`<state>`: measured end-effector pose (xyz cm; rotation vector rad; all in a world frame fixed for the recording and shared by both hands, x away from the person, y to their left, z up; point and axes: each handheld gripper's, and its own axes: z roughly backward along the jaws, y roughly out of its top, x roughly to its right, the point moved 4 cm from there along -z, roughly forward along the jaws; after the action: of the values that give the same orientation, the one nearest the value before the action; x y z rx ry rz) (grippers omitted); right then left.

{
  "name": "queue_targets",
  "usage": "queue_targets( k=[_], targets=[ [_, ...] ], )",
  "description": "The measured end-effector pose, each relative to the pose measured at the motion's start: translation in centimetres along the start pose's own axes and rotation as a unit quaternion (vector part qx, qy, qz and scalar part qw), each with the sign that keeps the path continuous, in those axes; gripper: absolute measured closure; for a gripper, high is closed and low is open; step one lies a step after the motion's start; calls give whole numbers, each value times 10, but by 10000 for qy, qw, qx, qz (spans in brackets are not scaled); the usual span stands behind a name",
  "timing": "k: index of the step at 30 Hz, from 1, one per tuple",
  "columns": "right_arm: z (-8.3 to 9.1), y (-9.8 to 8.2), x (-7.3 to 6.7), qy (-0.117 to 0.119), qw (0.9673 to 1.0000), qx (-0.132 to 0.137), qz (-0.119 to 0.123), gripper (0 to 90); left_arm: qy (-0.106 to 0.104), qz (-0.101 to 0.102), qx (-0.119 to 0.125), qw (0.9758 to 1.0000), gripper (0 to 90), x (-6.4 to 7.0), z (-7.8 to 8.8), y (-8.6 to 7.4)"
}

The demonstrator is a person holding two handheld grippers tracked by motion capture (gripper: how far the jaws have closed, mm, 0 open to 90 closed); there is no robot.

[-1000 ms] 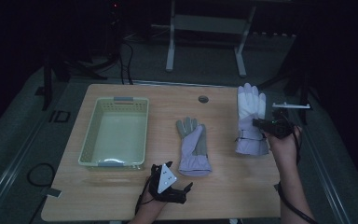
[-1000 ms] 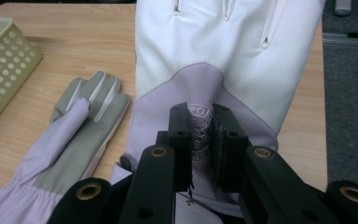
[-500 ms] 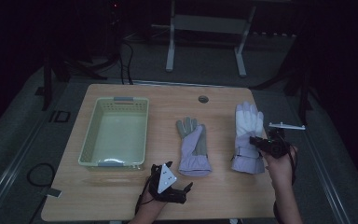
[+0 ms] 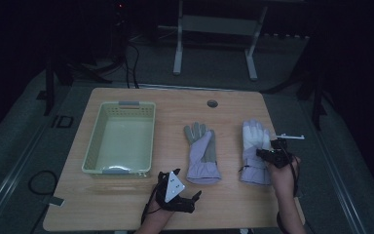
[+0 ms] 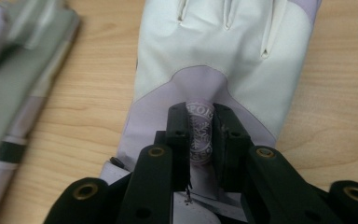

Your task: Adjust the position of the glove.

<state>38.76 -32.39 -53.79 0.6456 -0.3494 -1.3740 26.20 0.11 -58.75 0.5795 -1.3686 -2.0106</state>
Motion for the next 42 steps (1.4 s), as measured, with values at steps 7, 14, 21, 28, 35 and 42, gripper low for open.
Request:
queue_targets(
  k=[7, 14, 21, 28, 35, 42],
  targets=[
    [-17, -11, 6, 4, 9999, 3, -158, 731, -2, -16, 4, 10000, 0, 0, 0, 0],
    [-18, -11, 7, 95, 9999, -26, -95, 664, -8, -7, -2, 10000, 0, 0, 0, 0],
    [-9, -6, 5, 182, 9991, 17, 385, 558, -9, 2, -6, 10000, 0, 0, 0, 0],
    [-1, -2, 13, 463, 9957, 130, 793, 490, -10, 12, -7, 10000, 0, 0, 0, 0],
    [15, 1, 16, 804, 9838, 306, 1575, 482, -7, 8, -9, 10000, 0, 0, 0, 0],
    [6, 4, 18, 794, 9823, 139, 1690, 533, -22, 51, -14, 10000, 0, -1, 0, 0]
  ],
)
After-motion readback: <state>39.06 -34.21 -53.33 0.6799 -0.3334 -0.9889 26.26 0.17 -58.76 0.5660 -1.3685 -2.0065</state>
